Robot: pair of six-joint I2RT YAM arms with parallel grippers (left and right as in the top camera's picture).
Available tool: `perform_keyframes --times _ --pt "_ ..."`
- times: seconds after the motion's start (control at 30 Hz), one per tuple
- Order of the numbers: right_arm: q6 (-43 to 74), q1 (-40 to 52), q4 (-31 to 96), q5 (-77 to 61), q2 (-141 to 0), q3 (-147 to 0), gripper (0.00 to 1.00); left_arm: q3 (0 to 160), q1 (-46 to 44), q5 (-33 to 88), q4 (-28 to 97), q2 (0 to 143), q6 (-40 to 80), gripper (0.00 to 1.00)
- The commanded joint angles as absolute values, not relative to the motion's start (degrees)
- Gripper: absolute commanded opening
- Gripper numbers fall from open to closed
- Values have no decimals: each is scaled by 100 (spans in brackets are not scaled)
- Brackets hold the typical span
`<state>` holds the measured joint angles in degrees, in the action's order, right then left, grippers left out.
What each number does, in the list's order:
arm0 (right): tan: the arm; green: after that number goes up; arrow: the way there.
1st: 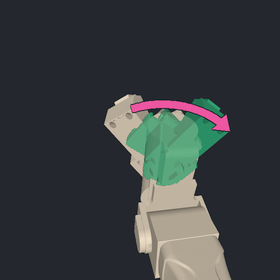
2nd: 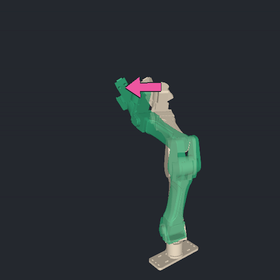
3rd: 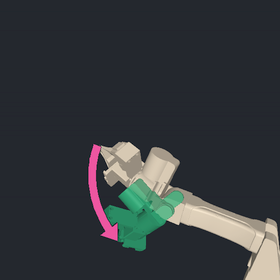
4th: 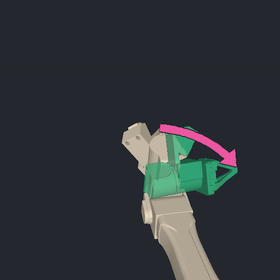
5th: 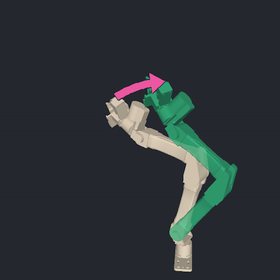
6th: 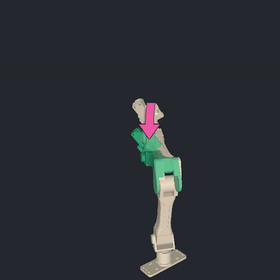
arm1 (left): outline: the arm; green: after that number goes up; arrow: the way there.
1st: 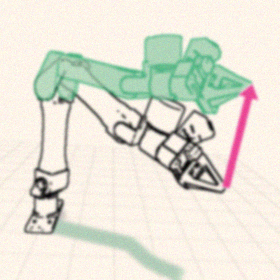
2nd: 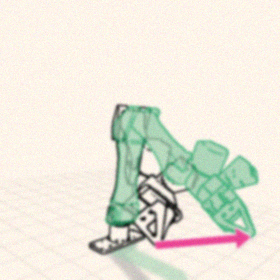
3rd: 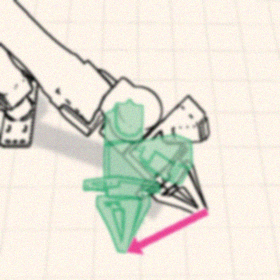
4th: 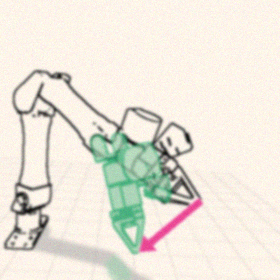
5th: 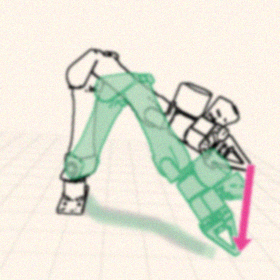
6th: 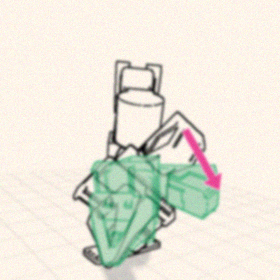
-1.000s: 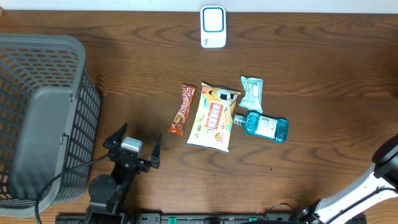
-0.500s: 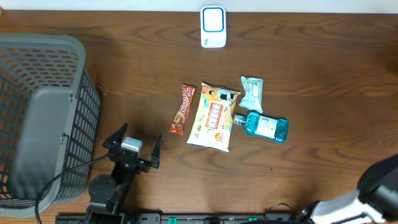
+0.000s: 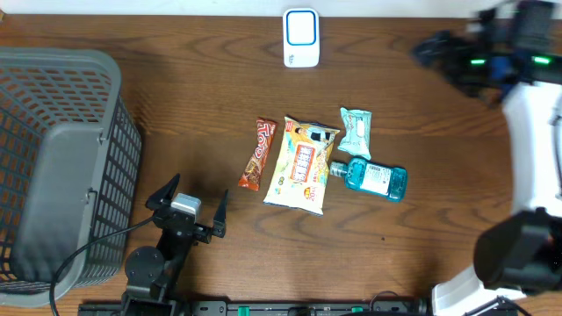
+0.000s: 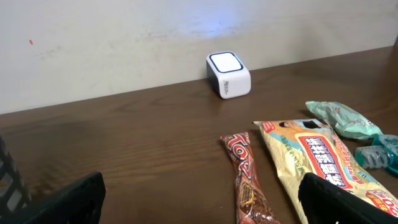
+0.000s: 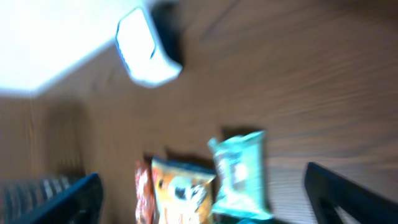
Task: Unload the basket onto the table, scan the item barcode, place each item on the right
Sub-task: 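Reach the right gripper to the mint-green bag and grasp it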
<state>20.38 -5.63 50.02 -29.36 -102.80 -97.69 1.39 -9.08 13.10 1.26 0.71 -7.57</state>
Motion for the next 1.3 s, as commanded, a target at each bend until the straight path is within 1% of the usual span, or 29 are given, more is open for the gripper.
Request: perform_keyframes --times 0.0,0.1,0.17,0.33,0.47,0.57,0.73,0.8,0.87,0.9,1.0,1.03,1.07,1.1,1.13,1.27 --pt "1973 200 5022 -2176 -10582 -9725 95 32 -926 1321 298 64 -812 99" --pt "2414 950 5092 -379 -10967 -9725 97 32 -926 1321 298 64 -812 99" --pt "2689 1356 5151 480 -11209 -9725 98 32 -926 1321 298 64 -812 99" --pt "3103 2220 5063 2093 -11679 -9725 96 32 -926 1321 298 64 -812 99" --pt "3395 2696 4928 3363 -12073 -9725 97 32 -926 1321 298 64 -810 99" --pt "3632 2821 4932 3826 -12352 -9725 96 32 -926 1321 298 64 -810 99" --pt "3638 2779 4845 3789 -12634 -9725 95 32 -926 1321 298 64 -812 99" --pt "3638 2775 4849 3682 -12752 -9725 93 32 -926 1321 298 64 -812 99" --pt "3638 2773 4947 3586 -12895 -9725 87 32 -926 1321 298 64 -812 99" --pt "3638 2768 4976 3573 -12927 -9725 86 32 -926 1321 298 64 -812 99" --pt "3636 2740 5218 3494 -13155 -9725 71 32 -926 1321 298 64 -812 99" --pt "3636 2738 5319 3485 -13209 -9725 65 32 -926 1321 298 64 -812 99" --pt "3638 2742 5457 3481 -13262 -9725 55 32 -926 1321 298 64 -812 99" --pt "3634 2742 5564 3470 -13308 -9725 40 32 -926 1321 298 64 -812 99" --pt "3616 2749 5719 3457 -13340 -9725 33 32 -926 1321 298 64 -812 99" --pt "3616 2759 6049 3435 -13367 -9725 27 32 -926 1321 298 64 -812 99"
